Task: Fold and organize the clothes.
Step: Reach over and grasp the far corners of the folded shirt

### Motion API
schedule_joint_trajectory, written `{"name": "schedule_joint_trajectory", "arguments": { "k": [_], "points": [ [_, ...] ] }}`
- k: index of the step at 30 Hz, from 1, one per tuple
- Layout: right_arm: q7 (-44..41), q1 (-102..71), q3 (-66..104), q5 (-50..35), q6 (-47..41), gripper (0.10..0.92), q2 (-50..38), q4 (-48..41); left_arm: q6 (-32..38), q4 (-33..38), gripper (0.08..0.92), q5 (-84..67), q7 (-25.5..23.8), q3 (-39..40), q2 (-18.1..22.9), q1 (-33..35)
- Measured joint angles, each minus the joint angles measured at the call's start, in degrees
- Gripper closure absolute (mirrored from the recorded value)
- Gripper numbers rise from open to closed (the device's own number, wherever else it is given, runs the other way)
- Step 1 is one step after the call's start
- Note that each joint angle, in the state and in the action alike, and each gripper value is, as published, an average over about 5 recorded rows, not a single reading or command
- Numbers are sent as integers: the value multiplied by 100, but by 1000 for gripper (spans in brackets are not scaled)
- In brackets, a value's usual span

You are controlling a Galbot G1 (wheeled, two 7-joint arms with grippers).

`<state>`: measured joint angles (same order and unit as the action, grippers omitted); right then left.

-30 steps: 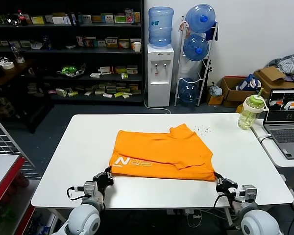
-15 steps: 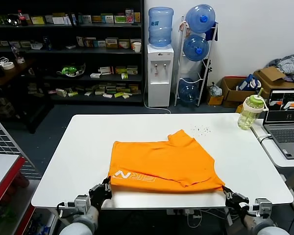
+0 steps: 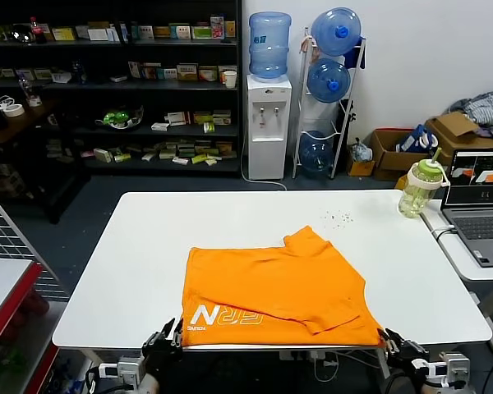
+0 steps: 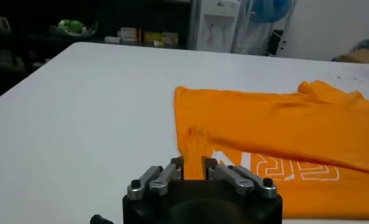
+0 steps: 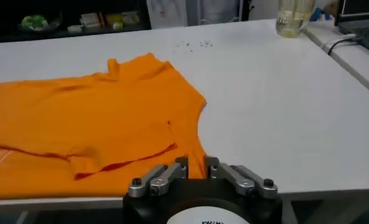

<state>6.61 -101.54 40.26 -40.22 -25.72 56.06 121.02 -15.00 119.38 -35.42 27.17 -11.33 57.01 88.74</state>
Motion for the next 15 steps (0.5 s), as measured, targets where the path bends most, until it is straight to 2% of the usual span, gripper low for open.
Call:
{"name": "schedule_joint_trajectory", "arguments": {
  "k": [7,12,15],
  "points": [
    [-31,813,-277,-89,57,403,-238,-164,-5,-53,414,-146,-145,-212,-114,-298],
    [116,2108,-856,-257,50,259,-286,-764,-25,-390,267,-373,-312,-167,-145,-976],
    [181,2997,-1294,-347,44,213,-241,-1319,-62,-788,202,-551,-443,-63,-131,-1548]
  ]
}}
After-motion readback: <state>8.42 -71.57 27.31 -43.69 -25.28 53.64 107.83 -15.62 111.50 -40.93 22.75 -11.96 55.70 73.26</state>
